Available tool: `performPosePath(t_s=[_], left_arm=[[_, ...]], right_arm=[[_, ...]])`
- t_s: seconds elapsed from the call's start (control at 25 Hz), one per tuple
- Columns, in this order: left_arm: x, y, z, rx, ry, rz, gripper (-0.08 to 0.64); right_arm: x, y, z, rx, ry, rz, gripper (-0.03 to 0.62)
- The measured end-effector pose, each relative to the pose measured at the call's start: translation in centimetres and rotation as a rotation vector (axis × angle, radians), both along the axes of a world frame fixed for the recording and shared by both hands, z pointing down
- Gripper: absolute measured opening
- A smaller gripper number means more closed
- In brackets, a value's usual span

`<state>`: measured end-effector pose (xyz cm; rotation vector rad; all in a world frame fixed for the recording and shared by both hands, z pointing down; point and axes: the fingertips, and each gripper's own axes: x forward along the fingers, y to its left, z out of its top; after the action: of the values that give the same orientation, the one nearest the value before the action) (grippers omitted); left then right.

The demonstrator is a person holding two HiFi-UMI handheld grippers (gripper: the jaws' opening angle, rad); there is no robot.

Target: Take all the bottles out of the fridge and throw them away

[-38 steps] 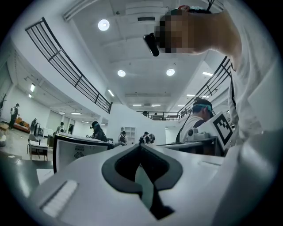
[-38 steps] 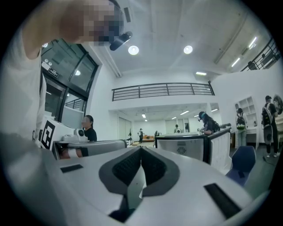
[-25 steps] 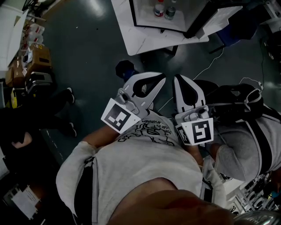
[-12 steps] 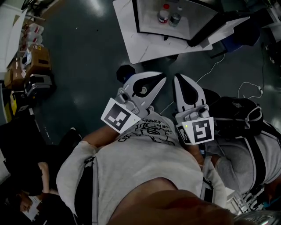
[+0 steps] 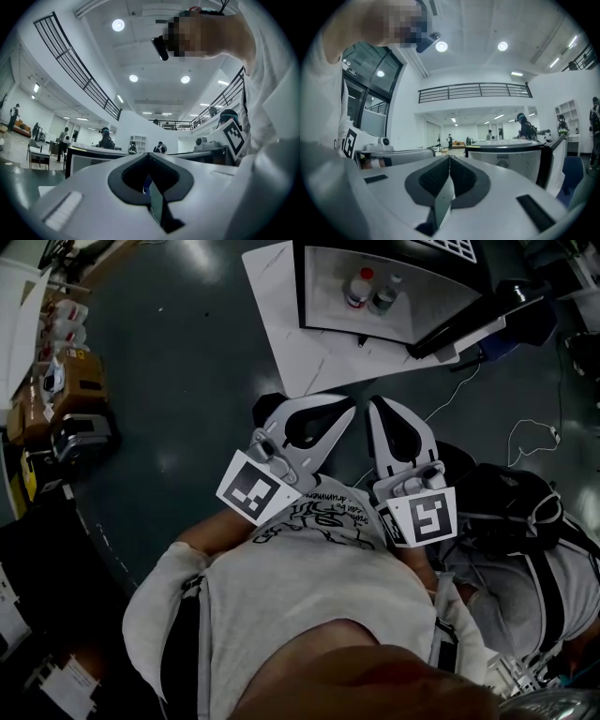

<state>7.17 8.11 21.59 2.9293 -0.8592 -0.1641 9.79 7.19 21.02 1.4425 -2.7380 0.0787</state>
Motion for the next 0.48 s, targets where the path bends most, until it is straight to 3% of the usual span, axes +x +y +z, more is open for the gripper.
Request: performPosePath(t_s=[0.48], left_arm=[[-4.4, -3.7, 0.0, 0.004, 0.012, 0.001, 0.009]], right_arm=[[-4.3, -3.8, 0.6, -0.012, 0.012, 0.003, 0.009]])
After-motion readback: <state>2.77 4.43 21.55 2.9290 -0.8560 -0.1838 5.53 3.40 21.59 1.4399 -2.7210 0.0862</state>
